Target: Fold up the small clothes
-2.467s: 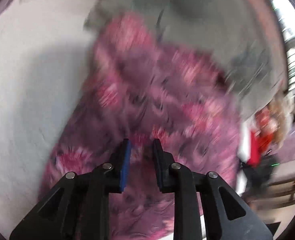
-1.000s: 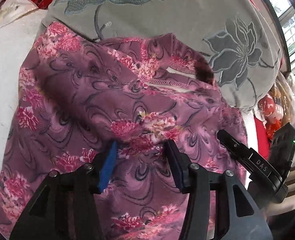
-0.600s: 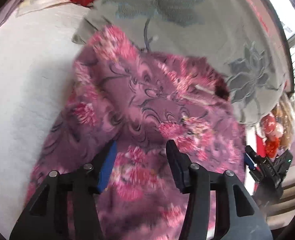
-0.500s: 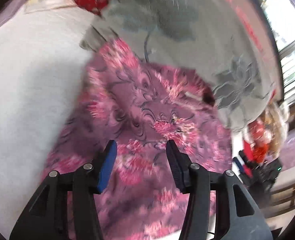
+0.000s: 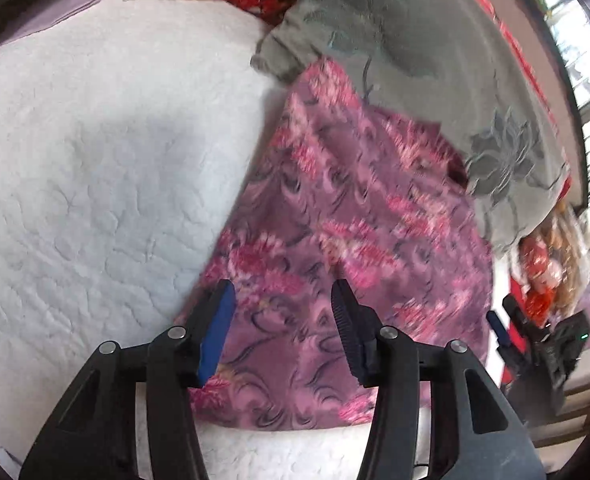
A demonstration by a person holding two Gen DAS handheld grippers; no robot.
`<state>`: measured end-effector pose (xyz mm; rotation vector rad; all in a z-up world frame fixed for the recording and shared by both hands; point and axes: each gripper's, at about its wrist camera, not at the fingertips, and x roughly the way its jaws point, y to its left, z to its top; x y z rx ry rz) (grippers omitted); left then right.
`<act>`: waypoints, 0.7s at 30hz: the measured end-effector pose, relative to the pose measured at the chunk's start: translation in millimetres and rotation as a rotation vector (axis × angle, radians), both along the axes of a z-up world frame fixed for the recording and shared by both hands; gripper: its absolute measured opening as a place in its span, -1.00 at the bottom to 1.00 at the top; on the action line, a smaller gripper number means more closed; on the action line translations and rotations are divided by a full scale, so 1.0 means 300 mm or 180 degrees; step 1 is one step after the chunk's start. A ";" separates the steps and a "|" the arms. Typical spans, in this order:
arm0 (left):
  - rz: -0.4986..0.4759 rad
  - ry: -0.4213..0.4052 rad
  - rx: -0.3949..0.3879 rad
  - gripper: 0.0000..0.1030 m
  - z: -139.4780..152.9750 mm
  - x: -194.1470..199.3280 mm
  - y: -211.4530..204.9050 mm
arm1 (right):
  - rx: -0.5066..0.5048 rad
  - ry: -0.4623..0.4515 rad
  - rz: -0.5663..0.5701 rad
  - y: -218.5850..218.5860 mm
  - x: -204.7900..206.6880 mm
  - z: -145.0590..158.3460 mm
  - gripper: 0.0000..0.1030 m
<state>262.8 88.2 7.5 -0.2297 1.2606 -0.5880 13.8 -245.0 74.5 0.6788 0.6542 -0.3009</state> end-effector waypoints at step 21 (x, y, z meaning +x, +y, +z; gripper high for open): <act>-0.0117 -0.0175 0.0078 0.03 0.024 -0.018 -0.062 | -0.1003 0.0469 0.0047 0.175 0.102 0.010 0.65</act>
